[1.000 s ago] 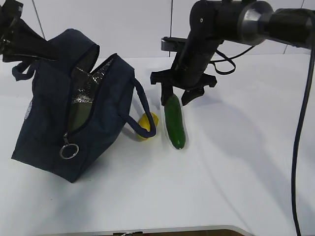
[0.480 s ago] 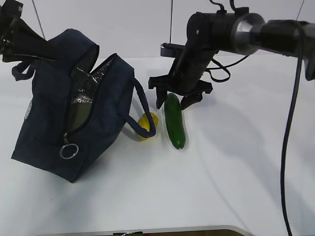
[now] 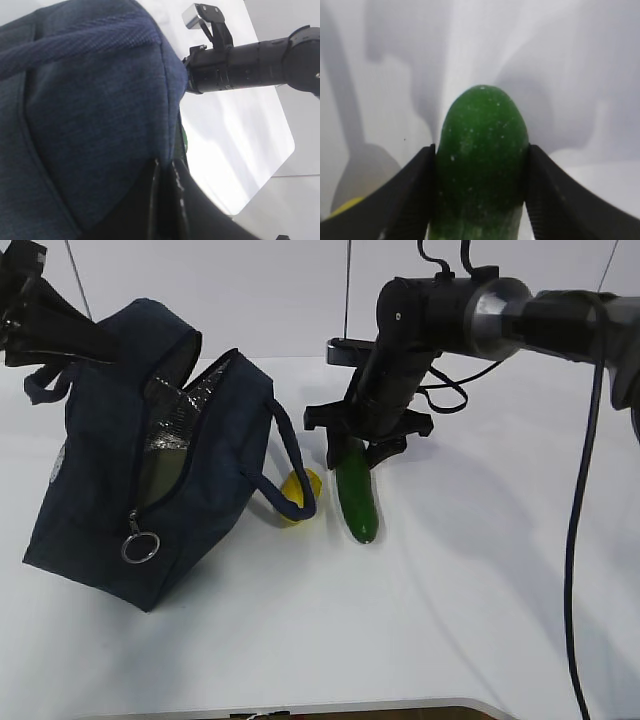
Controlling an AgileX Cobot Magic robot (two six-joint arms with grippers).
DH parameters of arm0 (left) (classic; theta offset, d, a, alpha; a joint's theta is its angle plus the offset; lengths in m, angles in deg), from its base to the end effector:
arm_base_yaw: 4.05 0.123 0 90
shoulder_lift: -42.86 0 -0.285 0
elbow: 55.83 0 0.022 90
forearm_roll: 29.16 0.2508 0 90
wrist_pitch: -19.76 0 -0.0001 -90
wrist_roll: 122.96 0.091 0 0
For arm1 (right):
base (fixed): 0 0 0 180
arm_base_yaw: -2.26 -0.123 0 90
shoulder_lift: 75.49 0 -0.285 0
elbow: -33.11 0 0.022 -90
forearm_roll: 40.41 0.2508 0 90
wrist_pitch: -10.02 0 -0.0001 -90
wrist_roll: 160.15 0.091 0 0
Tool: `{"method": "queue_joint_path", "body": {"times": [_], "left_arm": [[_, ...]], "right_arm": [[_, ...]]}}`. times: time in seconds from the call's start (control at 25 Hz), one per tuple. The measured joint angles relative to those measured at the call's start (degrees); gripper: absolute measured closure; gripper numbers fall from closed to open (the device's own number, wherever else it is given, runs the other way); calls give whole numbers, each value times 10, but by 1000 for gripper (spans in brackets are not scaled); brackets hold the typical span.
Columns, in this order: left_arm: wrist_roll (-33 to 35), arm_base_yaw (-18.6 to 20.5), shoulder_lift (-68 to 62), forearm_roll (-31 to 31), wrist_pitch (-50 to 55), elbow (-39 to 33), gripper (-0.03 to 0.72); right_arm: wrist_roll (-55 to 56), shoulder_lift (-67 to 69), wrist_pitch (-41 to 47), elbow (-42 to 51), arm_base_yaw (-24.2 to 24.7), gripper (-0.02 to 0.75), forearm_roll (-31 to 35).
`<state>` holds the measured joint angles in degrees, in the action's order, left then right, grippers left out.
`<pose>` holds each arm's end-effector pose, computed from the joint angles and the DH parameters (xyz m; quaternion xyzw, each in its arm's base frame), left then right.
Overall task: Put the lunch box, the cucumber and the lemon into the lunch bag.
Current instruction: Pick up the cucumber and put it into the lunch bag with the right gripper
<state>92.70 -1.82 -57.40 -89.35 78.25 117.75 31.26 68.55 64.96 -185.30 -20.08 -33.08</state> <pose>0.3341 -0.0544 0.3019 0.0507 0.8806 -0.3967 0.2542 0.4667 0.2021 0.1587 -0.0664 0.9818 0.1042 0.1444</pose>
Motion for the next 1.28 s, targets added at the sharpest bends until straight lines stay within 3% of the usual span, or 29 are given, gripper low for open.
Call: {"method": "queue_joint_path", "body": {"times": [0.32,0.56,0.76,0.96,1.28], "left_arm": [[0,0,0,0,0,0,700],[0,0,0,0,0,0,700],[0,0,0,0,0,0,700],[0,0,0,1,-5,0,700],[0,0,0,1,-9,0,700]], "right_arm": [[0,0,33,-18,0,346,-1],[0,0,143,-125,0,347,-20],[-1,0,156,-232,0,349,-17],[-6,0,164,-297,0,349,66],[-62,0,167,-302,0,350,251]]}}
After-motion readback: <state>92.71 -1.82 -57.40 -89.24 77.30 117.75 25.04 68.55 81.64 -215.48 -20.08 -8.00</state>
